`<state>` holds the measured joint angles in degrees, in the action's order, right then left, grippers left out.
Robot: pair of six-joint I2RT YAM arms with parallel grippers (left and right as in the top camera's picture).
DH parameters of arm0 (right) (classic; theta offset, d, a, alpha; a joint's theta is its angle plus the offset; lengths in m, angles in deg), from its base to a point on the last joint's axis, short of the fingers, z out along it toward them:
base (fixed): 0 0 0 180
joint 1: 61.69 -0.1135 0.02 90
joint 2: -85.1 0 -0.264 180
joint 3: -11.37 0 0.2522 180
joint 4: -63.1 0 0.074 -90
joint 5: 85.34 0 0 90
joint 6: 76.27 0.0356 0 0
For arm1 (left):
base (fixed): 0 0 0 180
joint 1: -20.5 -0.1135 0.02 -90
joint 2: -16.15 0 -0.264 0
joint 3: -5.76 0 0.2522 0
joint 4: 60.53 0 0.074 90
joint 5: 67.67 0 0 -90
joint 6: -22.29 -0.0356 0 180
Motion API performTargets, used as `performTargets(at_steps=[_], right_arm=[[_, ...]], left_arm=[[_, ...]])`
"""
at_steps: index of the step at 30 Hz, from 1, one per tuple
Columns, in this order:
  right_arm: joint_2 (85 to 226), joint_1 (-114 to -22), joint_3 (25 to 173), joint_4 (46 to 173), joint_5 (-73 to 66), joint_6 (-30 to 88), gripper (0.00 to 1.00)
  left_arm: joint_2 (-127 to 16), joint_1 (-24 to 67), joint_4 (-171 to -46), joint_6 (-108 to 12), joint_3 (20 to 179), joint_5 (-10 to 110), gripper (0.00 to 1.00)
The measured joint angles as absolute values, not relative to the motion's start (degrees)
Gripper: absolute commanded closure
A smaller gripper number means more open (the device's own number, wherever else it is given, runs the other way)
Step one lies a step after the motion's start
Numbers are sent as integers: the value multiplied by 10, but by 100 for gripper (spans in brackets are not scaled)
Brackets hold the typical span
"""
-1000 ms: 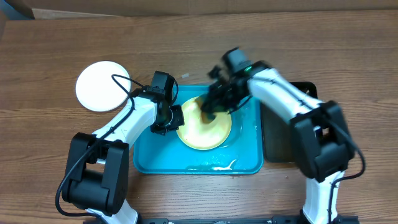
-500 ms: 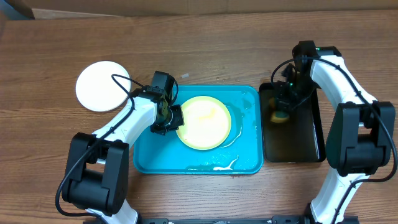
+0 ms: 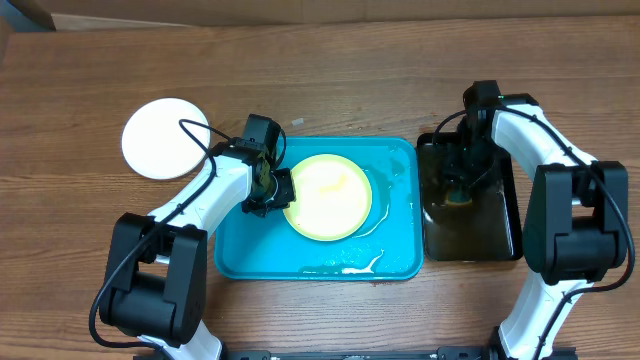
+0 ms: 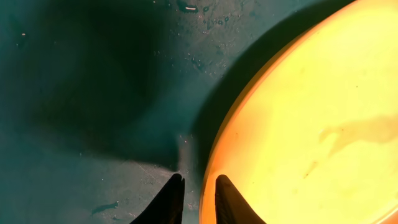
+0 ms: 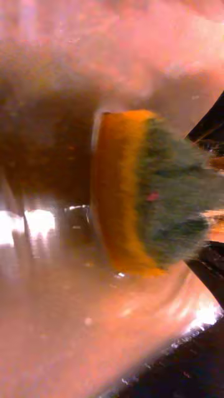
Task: Clean dirty plates on tray and stack at the side
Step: 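Move the sponge back into the black tray with the right gripper, then release the sponge and raise the right gripper to the right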
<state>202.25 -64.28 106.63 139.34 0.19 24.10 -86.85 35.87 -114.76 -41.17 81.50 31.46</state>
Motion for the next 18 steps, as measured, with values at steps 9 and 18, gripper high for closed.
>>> performTargets(at_steps=[9,18], right_arm=[[2022,-589,1178,1411,-15,249,34],[2022,-481,1180,1412,-13,257,28]], left_arm=[[-869,378,-1126,-411,796,310,88],[-868,381,-1112,-423,791,316,96]])
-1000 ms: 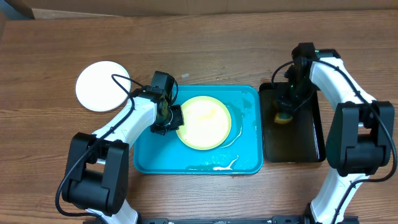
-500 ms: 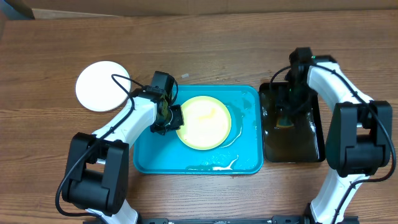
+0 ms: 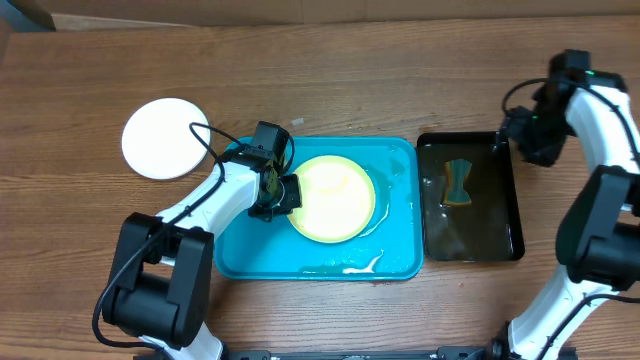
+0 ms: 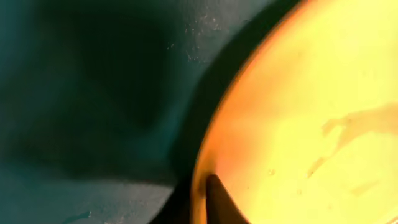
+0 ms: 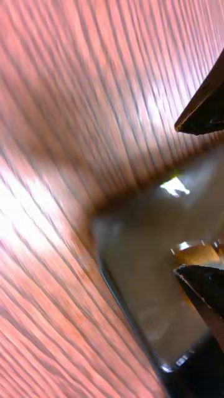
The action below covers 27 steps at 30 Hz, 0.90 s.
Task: Clean dirty plates on tray and stack at the side
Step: 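Release the sponge and raise the right gripper to the right, then lift the yellow plate with the left gripper and swing it left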
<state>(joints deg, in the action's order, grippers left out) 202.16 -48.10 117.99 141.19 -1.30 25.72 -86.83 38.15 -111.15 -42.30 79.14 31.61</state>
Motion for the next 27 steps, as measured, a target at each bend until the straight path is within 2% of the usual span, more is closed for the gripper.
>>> performTargets(at_steps=[6,7,8,9,14,19,27], right_arm=[[2022,-438,1180,1372,-14,258,27],[2022,-425,1180,1369,-13,262,24],[2022,-422,1180,1369,-13,263,7],[2022,-412,1180,1368,-14,268,0],[2022,-377,1180,1368,-13,281,0],[2022,-373,1180,1368,-13,285,0],[2022,-374,1180,1369,-13,286,0]], left_arm=[[-869,370,-1159,-443,829,317,96],[-869,361,-1180,-454,853,317,96],[-869,359,-1184,-455,859,317,96],[-869,352,-1194,-461,874,315,96],[-869,334,-1224,-481,958,309,96],[-869,353,-1229,-487,1034,294,96],[-869,474,-1199,-489,1115,194,96]])
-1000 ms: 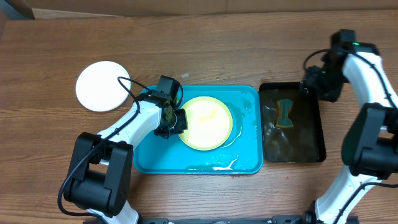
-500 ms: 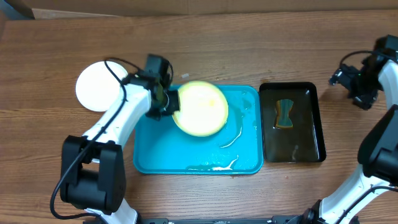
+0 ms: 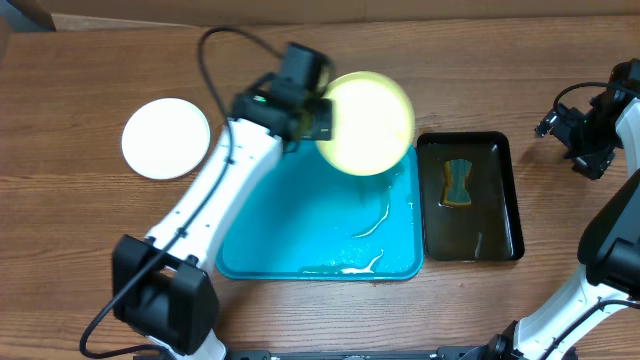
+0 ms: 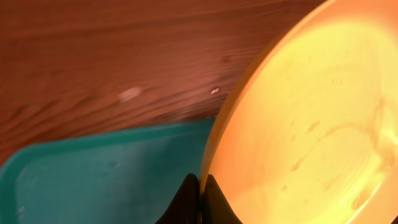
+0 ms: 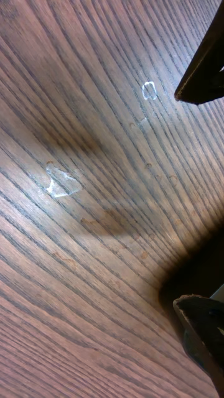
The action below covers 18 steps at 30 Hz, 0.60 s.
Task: Clean dirty plates on tray and stack at the side
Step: 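Lift the yellow plate with the left gripper and swing it left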
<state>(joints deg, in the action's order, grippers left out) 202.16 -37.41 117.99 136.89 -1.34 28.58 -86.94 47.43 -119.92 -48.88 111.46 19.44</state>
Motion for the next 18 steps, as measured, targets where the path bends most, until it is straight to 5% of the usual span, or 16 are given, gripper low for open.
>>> performTargets(at_steps=[18], right_arm=[[2022,-374,1180,1369,-14,286,0]], left_arm=[[-880,838,-1019,-673,1118,-236,96]])
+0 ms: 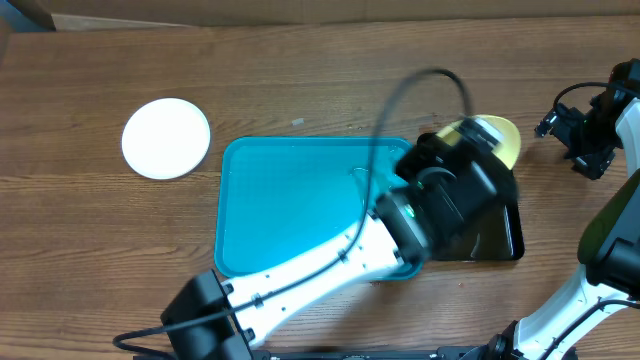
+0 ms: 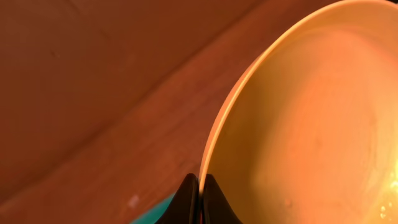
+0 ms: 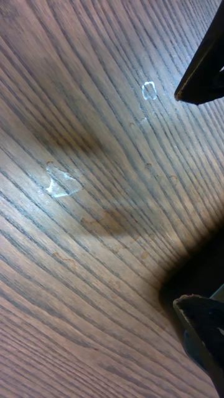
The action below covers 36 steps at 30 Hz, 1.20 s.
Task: Clean dirty plates on tray and stack at the side
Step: 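Lift the yellow plate with the left gripper and swing it left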
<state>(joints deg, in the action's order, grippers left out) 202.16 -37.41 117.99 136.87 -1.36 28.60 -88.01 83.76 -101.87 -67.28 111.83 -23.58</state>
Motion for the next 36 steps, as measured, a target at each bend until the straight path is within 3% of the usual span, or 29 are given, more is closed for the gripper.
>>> performTargets(at_steps=[11,20,23,27,31,36], right_arm=[[2022,-374,1180,1369,-14,287,0],[2022,-374,1180,1369,-13,287,0],[2022,-374,1180,1368,-13,287,0],[2022,-374,1180,1368,-13,287,0],[2022,-374,1180,1368,-13,287,0],[2022,-374,1180,1368,-13,287,0]], left_arm=[[-880,922,-789,-936,1119,-443,96],[-880,928,-742,-1013,1119,-483,96],[-880,927,-778,-982,1120,-486,96],[-880,911,-938,-856,1125,-451,96],[-883,873,-1083,-698,1126,-303,96],[-897,785,-1115,-568,1126,-61,96]])
